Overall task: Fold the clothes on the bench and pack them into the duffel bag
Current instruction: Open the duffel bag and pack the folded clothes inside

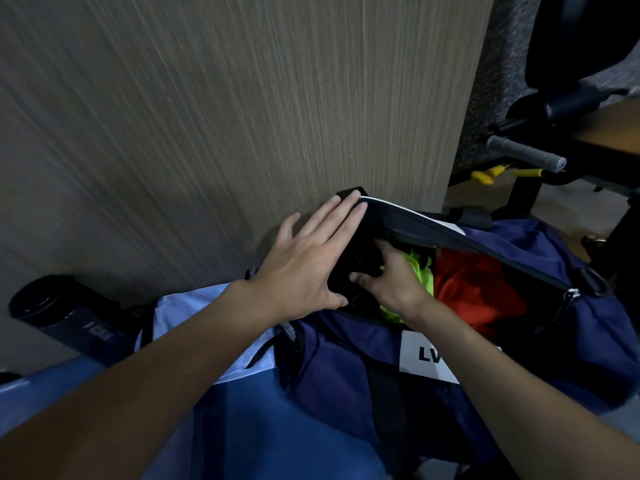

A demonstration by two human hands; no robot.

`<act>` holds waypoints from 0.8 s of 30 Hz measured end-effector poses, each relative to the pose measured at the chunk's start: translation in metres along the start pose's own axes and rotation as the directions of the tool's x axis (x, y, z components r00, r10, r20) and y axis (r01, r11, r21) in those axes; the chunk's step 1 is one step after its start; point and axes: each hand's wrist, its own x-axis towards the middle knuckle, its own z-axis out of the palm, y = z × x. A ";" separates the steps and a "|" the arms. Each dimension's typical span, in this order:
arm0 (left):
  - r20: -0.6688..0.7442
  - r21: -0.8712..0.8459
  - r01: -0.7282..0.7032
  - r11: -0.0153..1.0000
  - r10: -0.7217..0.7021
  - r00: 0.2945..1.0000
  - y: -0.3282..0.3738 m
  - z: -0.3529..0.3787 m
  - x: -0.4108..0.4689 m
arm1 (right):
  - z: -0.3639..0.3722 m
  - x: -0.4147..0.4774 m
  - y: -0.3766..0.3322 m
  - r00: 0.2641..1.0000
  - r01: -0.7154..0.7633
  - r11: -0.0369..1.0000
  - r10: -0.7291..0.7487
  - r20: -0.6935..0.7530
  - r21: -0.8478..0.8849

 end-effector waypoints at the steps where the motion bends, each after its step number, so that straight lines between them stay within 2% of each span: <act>1: -0.004 0.003 0.003 1.000 -0.003 1.000 -0.001 0.000 -0.001 | 0.001 0.003 -0.001 0.999 -0.009 1.000 0.009 0.049 0.005; 4: -0.010 0.003 0.003 1.000 -0.003 1.000 -0.004 -0.001 -0.006 | -0.001 0.007 0.001 0.997 -0.006 0.998 0.012 0.073 -0.070; 9: -0.042 -0.004 0.004 1.000 -0.004 0.999 -0.005 0.000 -0.009 | 0.010 0.014 0.000 0.989 -0.035 0.978 0.004 -0.150 -0.207; 14: -0.041 -0.014 0.004 1.000 -0.005 0.999 -0.005 0.000 -0.009 | 0.013 0.019 -0.010 0.981 -0.027 0.975 -0.016 -0.191 -0.221; 17: -0.047 -0.001 0.000 1.000 0.000 0.999 -0.005 0.000 -0.008 | 0.013 0.016 -0.016 0.982 0.074 0.996 -0.064 -0.180 0.049; 19: -0.051 0.006 -0.001 1.000 0.002 0.999 -0.006 0.000 -0.008 | 0.013 0.016 -0.010 0.989 0.046 0.983 -0.020 -0.146 0.177; 21: -0.057 0.010 0.006 1.000 -0.005 0.998 -0.007 0.000 -0.008 | 0.012 0.017 -0.002 0.995 -0.072 0.987 0.081 -0.057 0.146; 22: -0.057 0.008 0.007 1.000 -0.007 0.998 -0.007 0.001 -0.009 | 0.012 0.018 0.001 0.994 -0.108 0.991 0.110 -0.023 0.073; 24: -0.059 0.003 0.008 1.000 -0.007 0.998 -0.006 0.003 -0.009 | 0.011 0.021 0.003 0.994 -0.113 0.993 0.113 -0.015 -0.022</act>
